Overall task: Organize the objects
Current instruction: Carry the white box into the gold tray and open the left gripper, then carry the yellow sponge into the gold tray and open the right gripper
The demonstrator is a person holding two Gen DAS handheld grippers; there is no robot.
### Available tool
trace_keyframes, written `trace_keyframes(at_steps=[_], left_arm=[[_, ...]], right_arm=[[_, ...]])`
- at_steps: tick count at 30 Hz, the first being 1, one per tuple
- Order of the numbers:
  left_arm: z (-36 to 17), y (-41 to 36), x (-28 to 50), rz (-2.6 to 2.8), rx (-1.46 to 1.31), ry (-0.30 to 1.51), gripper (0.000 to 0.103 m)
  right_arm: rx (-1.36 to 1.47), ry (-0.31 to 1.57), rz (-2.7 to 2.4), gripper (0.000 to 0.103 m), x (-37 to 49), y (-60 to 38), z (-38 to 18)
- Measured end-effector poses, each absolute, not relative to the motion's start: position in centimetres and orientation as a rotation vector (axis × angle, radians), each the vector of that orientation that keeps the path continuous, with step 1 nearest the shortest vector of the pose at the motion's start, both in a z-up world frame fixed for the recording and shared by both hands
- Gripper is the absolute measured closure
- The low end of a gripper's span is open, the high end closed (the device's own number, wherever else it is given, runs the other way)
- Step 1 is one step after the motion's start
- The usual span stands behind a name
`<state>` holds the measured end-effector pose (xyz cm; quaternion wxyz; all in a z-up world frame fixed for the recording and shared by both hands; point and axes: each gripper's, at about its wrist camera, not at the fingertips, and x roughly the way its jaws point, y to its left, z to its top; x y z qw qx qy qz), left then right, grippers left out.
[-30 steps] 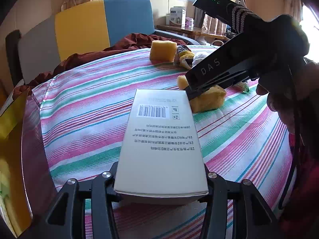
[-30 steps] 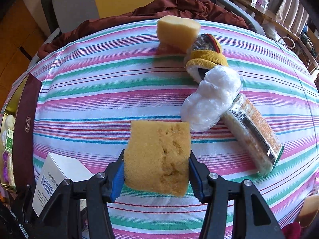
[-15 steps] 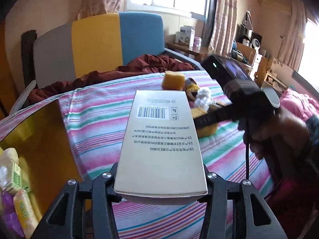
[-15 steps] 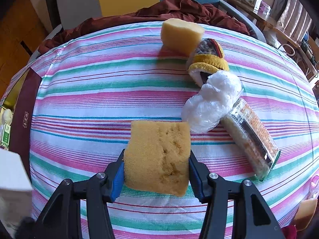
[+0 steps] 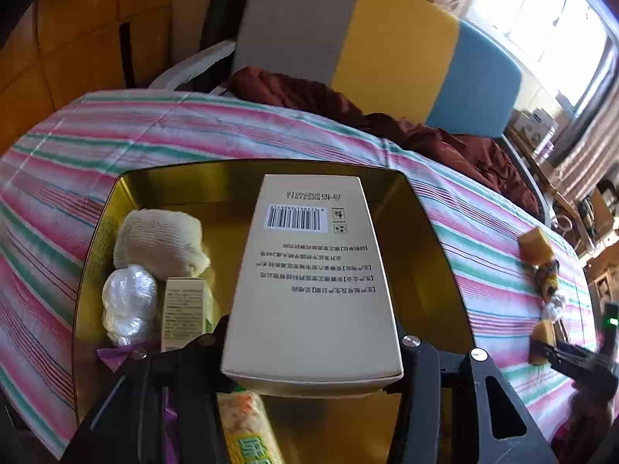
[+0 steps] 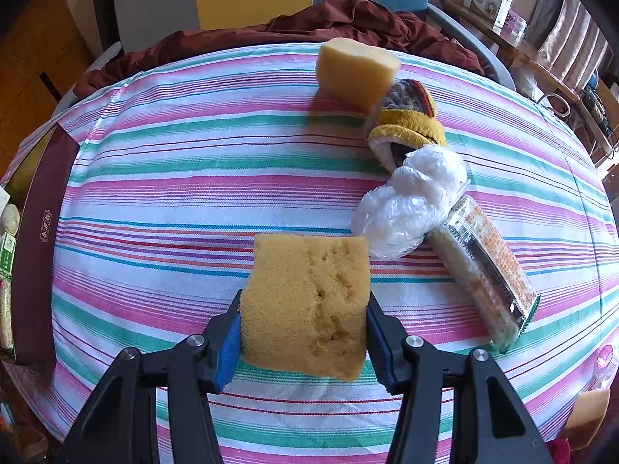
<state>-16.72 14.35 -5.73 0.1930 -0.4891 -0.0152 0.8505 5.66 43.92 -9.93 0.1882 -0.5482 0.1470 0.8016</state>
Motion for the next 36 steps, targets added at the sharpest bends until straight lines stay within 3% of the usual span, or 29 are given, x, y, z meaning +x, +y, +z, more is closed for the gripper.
trace_keyframes(at_steps=[13, 17, 27, 36], left_arm=[[-8.9, 13.9, -21.6, 2.464, -1.476, 0.041, 0.051], [-8.2, 13.5, -20.9, 2.466, -1.456, 0.035, 0.04], [-3.4, 10.4, -13.4, 2.566, -1.205, 0.029, 0.036], [-2.1, 5.9, -7.6, 2.653, -1.083, 0.033, 0.032]], right_arm=[[-1.544, 0.412, 2.254, 0.047, 5.0, 43.9, -10.1], [-1.544, 0.409, 2.253, 0.047, 5.1, 43.8, -10.1], [-1.484, 0.348, 2.279, 0.047, 5.4, 43.2, -9.1], [-1.318, 0.369, 2.434, 0.047, 5.8, 39.6, -5.2]])
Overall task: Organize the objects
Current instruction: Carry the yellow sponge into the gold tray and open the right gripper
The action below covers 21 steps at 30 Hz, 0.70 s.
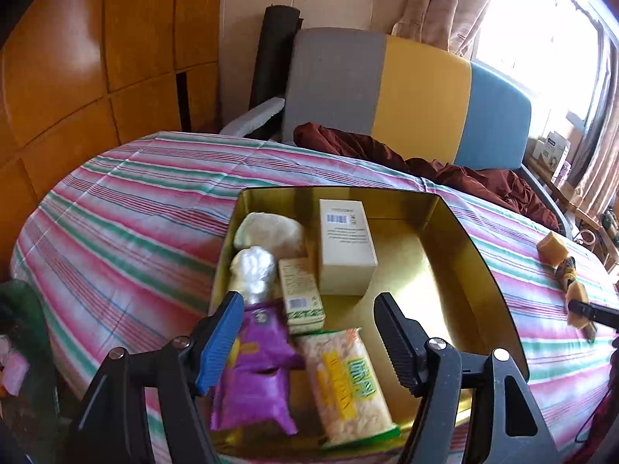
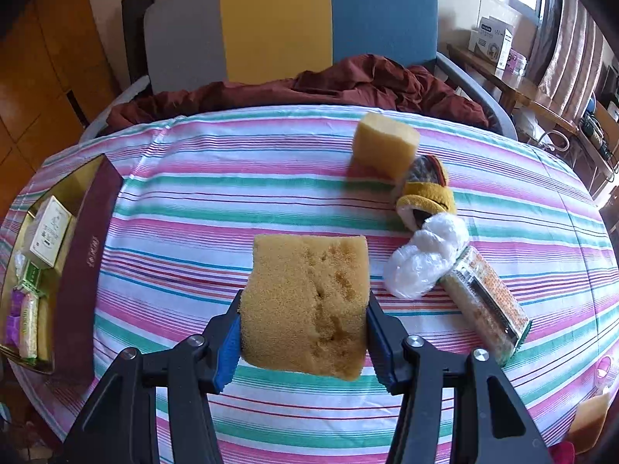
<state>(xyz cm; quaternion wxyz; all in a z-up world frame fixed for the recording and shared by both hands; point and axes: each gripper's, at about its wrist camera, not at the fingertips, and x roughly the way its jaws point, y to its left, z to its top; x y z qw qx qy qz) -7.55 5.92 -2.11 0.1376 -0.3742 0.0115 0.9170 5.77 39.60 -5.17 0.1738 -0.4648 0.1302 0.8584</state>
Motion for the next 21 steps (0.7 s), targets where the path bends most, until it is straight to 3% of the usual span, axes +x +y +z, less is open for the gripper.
trace_keyframes(at_steps=[11, 21], left_arm=[[-2.5, 3.1, -5.9, 2.682, -1.075, -0.012, 0.03], [-2.9, 1.3, -4.6, 2.692, -1.086, -0.03, 0.029]], right_arm=[[-1.341, 0.346, 2.833, 0.047, -0.5, 24.7, 0.4], [-1.668, 0.188, 2.794, 0.046, -7.4, 14.8, -4.6]])
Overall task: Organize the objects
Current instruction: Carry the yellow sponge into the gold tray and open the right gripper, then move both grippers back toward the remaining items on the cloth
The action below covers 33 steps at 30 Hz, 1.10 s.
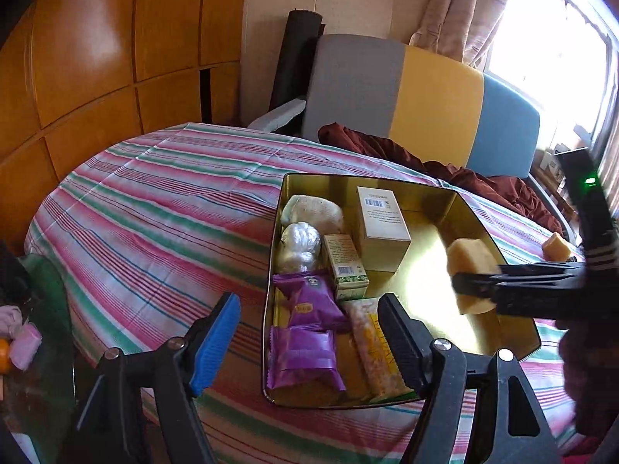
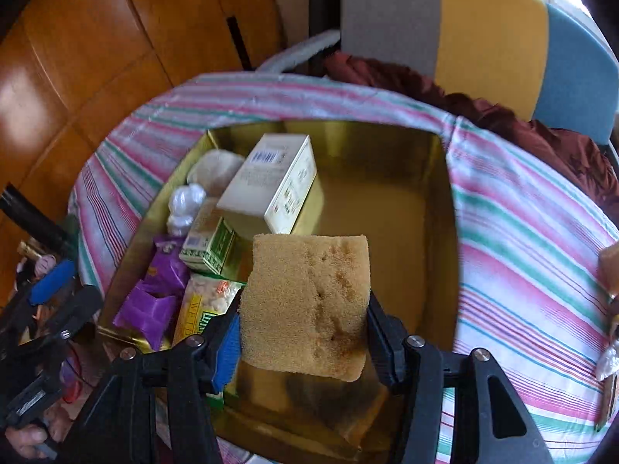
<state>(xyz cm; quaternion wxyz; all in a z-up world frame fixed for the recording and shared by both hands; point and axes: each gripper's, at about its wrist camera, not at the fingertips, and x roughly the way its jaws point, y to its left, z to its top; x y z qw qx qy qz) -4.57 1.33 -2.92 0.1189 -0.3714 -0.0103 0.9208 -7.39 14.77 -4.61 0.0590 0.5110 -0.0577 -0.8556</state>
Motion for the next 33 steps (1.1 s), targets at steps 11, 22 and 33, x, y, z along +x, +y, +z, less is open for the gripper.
trace_keyframes(at_steps=[11, 22, 33], left_arm=[[-3.5, 0.8, -4.2, 2.681, -1.109, -0.047, 0.029], [-2.7, 1.7, -3.3, 2.676, -1.088, -0.002, 0.027], [-1.8, 4.5, -2.5, 2.622, -1.059, 0.084, 0.026]], right_arm=[[1.565, -0.233, -2.525, 0.031, -7.6, 13.2, -6.5], [1.413, -0.346, -2.655, 0.026, -3.7, 17.2, -2.5], [1.441, -0.611, -2.905, 0.026, 2.3, 30.0, -1.0]])
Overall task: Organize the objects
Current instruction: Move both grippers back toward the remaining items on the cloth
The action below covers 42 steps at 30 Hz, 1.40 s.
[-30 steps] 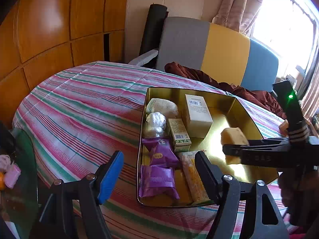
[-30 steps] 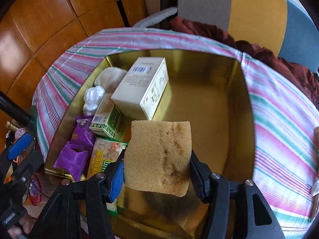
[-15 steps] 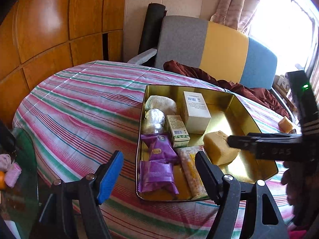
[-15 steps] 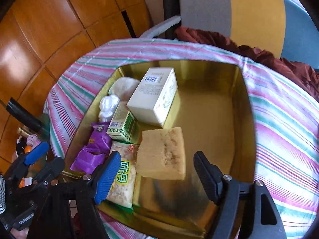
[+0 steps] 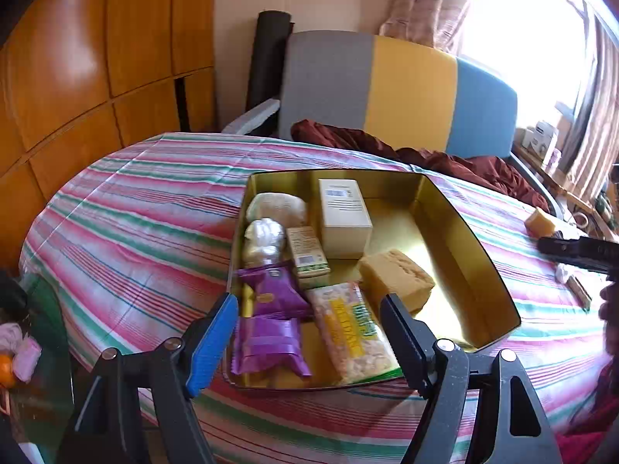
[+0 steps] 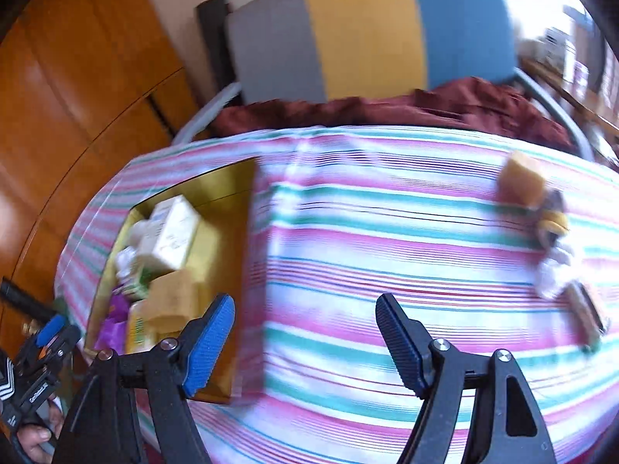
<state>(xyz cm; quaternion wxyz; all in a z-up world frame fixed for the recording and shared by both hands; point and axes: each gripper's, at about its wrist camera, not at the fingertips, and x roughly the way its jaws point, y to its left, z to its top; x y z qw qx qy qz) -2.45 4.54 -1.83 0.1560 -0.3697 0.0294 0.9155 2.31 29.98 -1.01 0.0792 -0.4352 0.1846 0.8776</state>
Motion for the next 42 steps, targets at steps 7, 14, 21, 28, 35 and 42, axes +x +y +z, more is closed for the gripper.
trace_keyframes(at_steps=[7, 14, 21, 28, 35, 42], left_arm=[[-1.3, 7.2, -1.9, 2.574, -1.031, 0.158, 0.026], [-0.4, 10.6, -1.6, 2.52, -0.986, 0.228, 0.026], [0.8, 15.3, -1.9, 2.418, -0.963, 0.256, 0.026], [1.7, 21.9, -2.4, 2.255, -0.984, 0.22, 0.027], [1.9, 29.8, -3.2, 2.104, -1.035, 0.227, 0.029], [1.1, 37.3, -5.1, 2.005, -1.112, 0.203, 0.031]], right_arm=[[-1.137, 0.66, 2.427, 0.026, 6.7, 38.7, -0.6], [-0.965, 0.753, 2.238, 0.026, 10.5, 46.3, -0.9], [-0.84, 0.977, 2.061, 0.026, 14.8, 51.4, -3.3], [-0.75, 1.101, 1.971, 0.026, 17.4, 52.6, -3.6], [-0.734, 1.224, 1.947, 0.026, 18.1, 53.3, -4.4], [-0.716, 1.279, 1.972, 0.026, 18.4, 53.2, -4.4]])
